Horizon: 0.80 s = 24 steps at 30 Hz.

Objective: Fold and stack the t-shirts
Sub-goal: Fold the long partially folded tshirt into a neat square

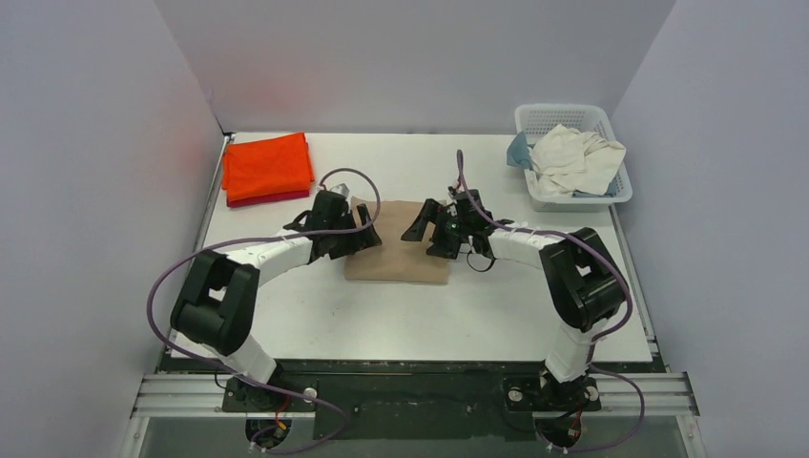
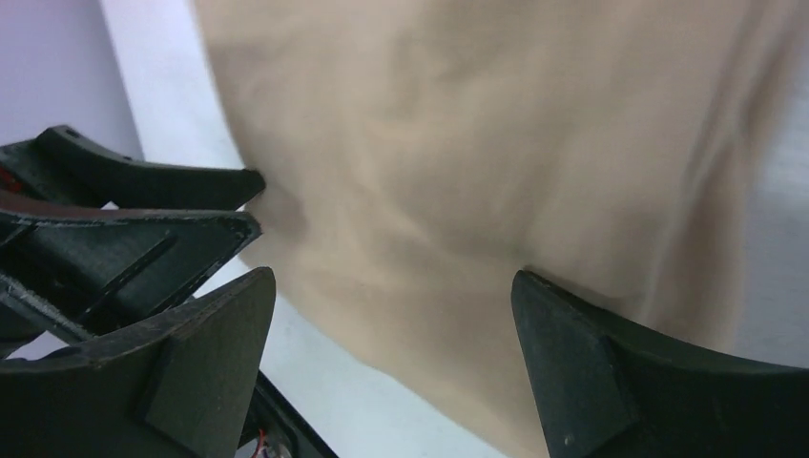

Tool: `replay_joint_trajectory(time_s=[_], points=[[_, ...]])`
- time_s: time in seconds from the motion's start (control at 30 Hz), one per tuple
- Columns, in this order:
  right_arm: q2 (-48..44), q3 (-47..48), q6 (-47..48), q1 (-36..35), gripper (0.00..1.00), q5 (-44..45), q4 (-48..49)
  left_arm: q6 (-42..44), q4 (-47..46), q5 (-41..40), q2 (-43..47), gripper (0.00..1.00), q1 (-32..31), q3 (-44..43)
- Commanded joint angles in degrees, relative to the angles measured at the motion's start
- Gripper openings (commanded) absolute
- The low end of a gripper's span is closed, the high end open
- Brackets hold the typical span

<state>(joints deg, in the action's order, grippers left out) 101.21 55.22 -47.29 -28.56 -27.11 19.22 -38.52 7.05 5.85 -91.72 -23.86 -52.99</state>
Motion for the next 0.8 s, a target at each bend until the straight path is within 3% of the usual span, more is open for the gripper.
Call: replay_joint_trajectory(time_s=[0.0,0.17,0.4,0.53,0.77], points=[[3.53,-4.63,-2.50,4.07,0.89,-0.37,5.21,-0.54,-3.11,1.04,-3.35,0.91,1.45,3.49],[3.51,-8.76,-1.00,8.11,0.89,-0.86,5.72,-0.46,-2.02,-0.56,-1.78,0.91,3.16,8.23],[-6.68,-3.72,7.63,8.73,0.90,-2.63,-7.81,1.12,1.64,-1.07,7.60,0.91,2.56,5.75],[-14.90,-2.23,10.52,9.03,0.93,2.29,-15.78,2.59,4.54,-5.01,11.88,0.91,3.33,3.05],[-25.39,-6.37,10.82,11.30,0.98,13.33,-25.44,7.59,9.71,-6.86,2.80,0.92,5.31,-6.60]])
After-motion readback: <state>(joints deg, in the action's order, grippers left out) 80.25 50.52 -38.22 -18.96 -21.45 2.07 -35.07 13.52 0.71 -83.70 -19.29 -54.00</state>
